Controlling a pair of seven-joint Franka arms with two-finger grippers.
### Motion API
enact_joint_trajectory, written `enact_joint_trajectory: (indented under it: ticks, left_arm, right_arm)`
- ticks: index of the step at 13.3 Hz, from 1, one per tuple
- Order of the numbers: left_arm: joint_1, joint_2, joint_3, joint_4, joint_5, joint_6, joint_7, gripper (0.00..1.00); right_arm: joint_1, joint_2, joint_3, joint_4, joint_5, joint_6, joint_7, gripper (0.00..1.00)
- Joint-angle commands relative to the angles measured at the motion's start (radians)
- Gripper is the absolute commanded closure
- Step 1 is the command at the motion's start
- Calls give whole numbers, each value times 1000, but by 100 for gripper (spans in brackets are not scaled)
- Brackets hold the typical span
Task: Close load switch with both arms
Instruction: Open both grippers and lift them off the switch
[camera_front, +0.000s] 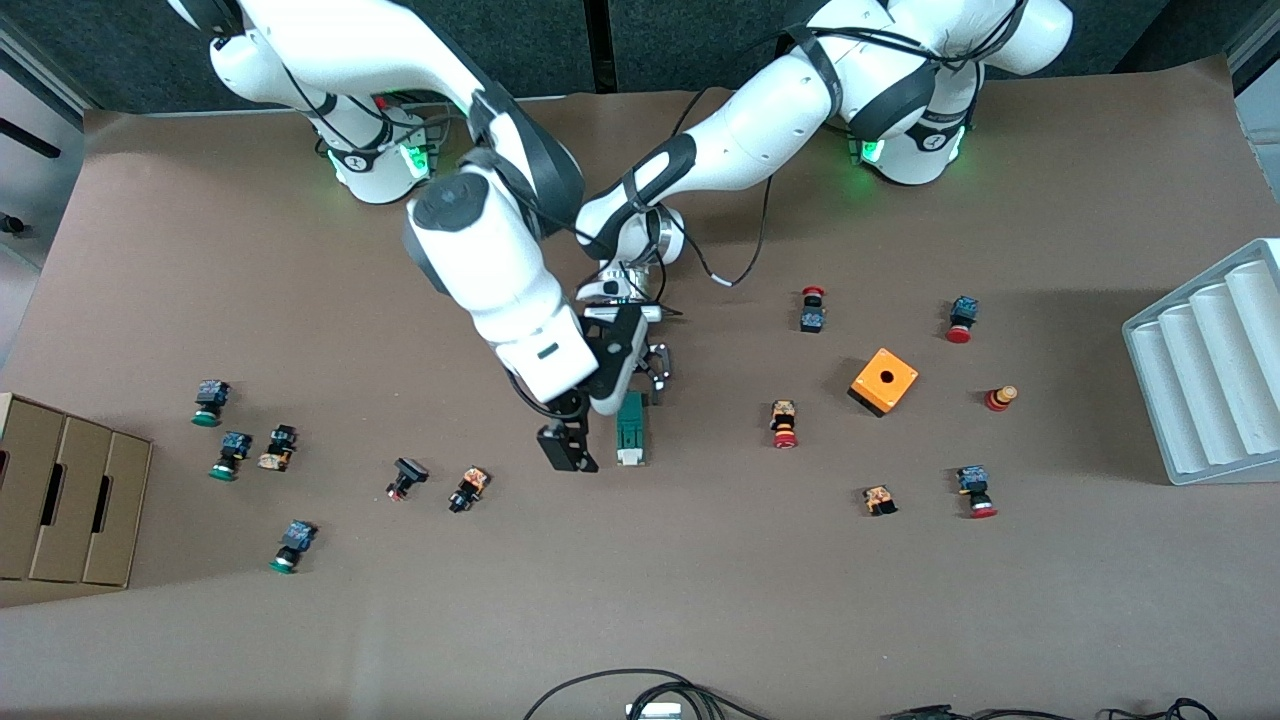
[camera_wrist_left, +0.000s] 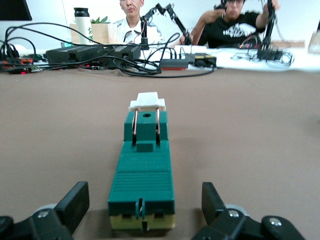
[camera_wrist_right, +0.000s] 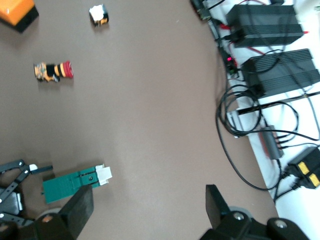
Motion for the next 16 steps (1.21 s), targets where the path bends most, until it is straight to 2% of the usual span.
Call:
enact_joint_trajectory:
  ticks: [1,5,9,13,16]
  left_arm:
    - [-16,-37,-18,64,-191,3,211,0]
    - [-11,-59,-51,92,-288,4,313,0]
    - [-13,-91,-54,92,-388,1,437,0]
    - [-10,-171,-52,88,-574,1,721,0]
    - [-5,-226,-51,88,-695,-3,891,0]
  right_arm:
    - [-7,-48,-3,-14,-3,-50,59,0]
    - [-7,-110,-36,-14,-3,-193,296,0]
    - [-39,-172,-85,-16,-2,-331,396,0]
    - [-203,-211,-83,-14,15,-426,396,0]
    - [-316,-219,-85,-19,15,-433,396,0]
